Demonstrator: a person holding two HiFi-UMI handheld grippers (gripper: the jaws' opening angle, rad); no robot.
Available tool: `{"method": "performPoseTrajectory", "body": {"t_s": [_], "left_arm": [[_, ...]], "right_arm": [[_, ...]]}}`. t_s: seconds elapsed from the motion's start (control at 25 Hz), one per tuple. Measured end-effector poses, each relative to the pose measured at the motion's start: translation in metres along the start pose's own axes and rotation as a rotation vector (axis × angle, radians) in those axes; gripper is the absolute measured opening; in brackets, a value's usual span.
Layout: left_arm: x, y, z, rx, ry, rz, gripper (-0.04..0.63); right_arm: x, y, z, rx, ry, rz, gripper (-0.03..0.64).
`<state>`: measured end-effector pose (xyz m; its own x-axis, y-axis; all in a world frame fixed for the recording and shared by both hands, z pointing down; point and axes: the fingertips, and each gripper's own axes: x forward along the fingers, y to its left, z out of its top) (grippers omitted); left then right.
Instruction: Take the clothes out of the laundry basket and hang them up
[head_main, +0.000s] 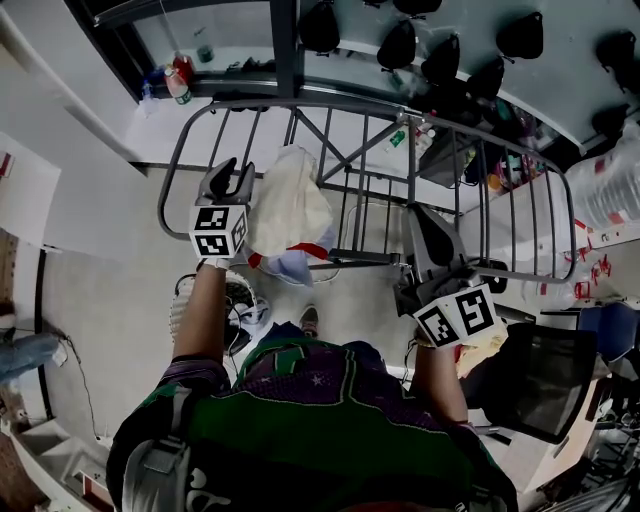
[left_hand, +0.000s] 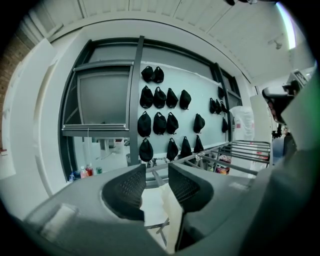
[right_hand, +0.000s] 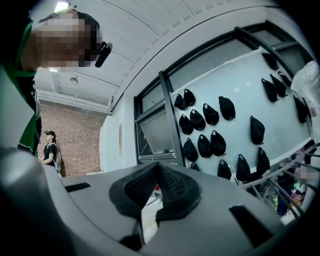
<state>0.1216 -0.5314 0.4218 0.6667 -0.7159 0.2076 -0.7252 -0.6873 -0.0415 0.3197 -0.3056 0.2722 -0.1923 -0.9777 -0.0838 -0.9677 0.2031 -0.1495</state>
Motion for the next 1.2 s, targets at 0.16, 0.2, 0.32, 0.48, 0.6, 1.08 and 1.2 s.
{"method": "performPoseTrajectory", "body": {"t_s": [0.16, 0.2, 0.32, 0.48, 0.6, 1.08, 1.2], "left_arm": [[-0.008, -0.010, 0.008, 0.010, -0.012, -0.006, 0.144], [-0.010, -0.013, 0.010, 0.012, -0.016, -0.007, 0.144], [-0.016, -0.021, 0.017, 0.023, -0.031, -0.008, 0.144], [-0.025, -0.033, 0.025, 0.024, -0.049, -0.005, 0.144], [-0.034, -0.039, 0.032, 0.027, -0.061, 0.003, 0.144], [-0.069, -0.062, 0.047, 0.030, -0.096, 0.031, 0.144], [-0.077, -0.067, 0.050, 0.030, -0.108, 0.037, 0.144]], "right_arm": [[-0.009, 0.002, 0.006, 0.001, -0.014, 0.003, 0.000], [-0.011, 0.002, 0.007, 0.001, -0.019, 0.004, 0.000], [-0.020, 0.002, 0.011, 0.000, -0.032, 0.006, 0.000], [-0.032, 0.001, 0.017, -0.002, -0.041, 0.014, 0.000], [-0.039, 0.002, 0.023, -0.006, -0.047, 0.024, 0.000], [-0.069, 0.004, 0.035, -0.013, -0.058, 0.055, 0.000], [-0.076, 0.006, 0.037, -0.018, -0.062, 0.063, 0.000]]}}
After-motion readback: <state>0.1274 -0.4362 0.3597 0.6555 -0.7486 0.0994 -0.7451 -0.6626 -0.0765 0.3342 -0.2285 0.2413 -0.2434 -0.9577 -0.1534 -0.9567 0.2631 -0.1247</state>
